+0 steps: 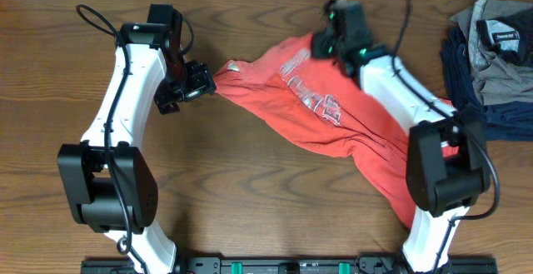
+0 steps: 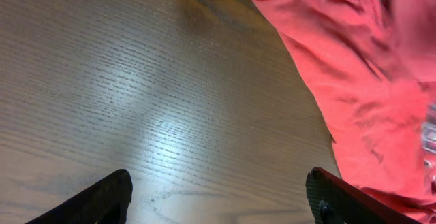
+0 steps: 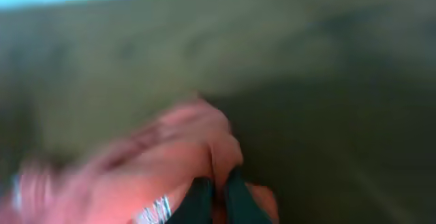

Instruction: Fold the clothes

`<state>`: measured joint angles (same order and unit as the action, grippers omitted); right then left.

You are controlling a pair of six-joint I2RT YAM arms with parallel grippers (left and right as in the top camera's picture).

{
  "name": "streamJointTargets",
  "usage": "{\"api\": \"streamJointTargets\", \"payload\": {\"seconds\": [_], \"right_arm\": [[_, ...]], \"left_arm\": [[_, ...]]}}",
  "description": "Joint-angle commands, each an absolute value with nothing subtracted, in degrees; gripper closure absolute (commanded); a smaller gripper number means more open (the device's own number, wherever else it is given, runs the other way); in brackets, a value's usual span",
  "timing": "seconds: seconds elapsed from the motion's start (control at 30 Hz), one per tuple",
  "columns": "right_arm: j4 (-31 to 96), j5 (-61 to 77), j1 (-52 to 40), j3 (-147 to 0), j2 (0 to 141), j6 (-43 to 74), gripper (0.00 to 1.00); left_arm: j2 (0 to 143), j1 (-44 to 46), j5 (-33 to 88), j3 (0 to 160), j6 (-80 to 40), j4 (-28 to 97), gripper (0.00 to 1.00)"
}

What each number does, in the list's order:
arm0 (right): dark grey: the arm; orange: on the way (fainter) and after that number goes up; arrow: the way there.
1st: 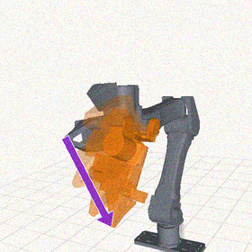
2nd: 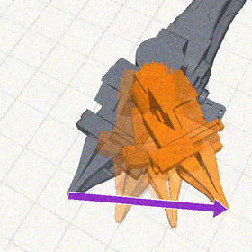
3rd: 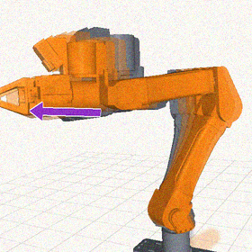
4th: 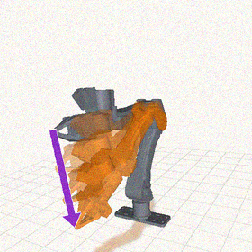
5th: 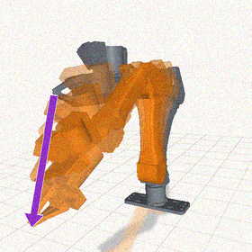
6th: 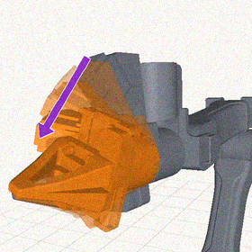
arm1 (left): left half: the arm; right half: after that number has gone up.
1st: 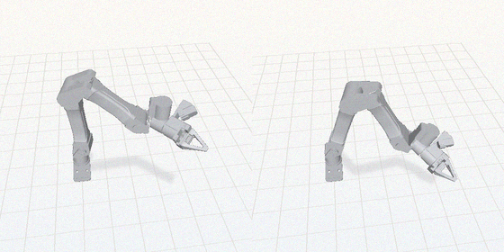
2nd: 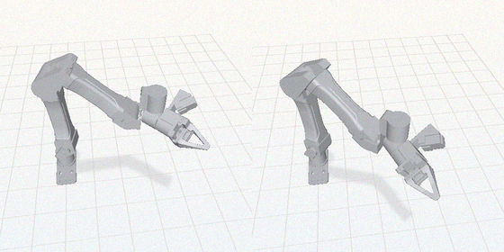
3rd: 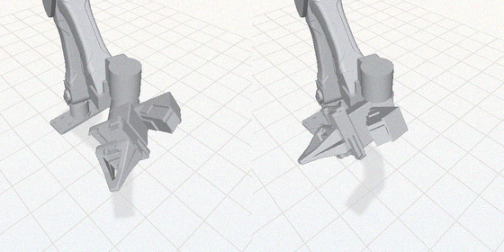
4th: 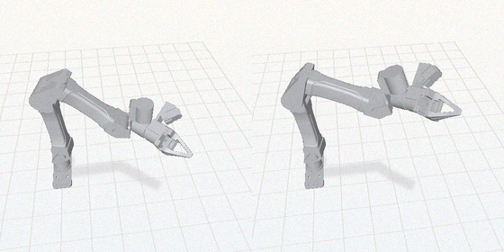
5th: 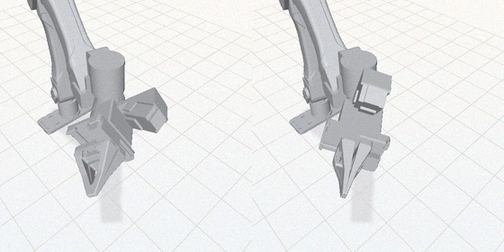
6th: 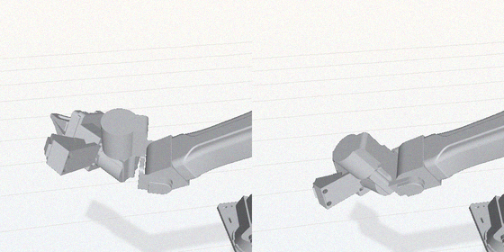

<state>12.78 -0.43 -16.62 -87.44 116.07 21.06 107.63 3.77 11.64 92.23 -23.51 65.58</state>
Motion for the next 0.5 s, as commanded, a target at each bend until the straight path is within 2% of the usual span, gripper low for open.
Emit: {"api": "streamJointTargets", "payload": {"seconds": [0.0,0.1,0.17,0.23,0.37,0.47], "right_arm": [[13.45,-9.43,-12.14,-91.81,114.1,28.86,0.64],[16.64,-3.81,-10.0,-91.96,114.1,29.3,0.34],[22.15,-0.97,-9.43,-91.92,114.1,28.99,0.23],[26.94,2.17,-9.78,-91.92,114.1,26.37,0.23],[29.8,18.65,-13.21,-91.88,114.17,12.21,0.28],[32.05,19.33,-18.11,-91.85,114.48,6.52,0.25]], "left_arm": [[107.55,3.64,11.31,91.98,-22.57,65.71,0.16],[107.55,3.64,11.31,91.98,-22.57,65.47,0.17],[107.55,3.64,11.29,91.98,-22.55,65.3,0.16],[107.55,3.64,11.29,91.98,-22.55,65.12,0.16],[107.55,3.64,11.29,91.98,-22.55,63.66,0.16],[107.55,3.62,11.29,91.98,-22.55,62.02,0.16]]}}
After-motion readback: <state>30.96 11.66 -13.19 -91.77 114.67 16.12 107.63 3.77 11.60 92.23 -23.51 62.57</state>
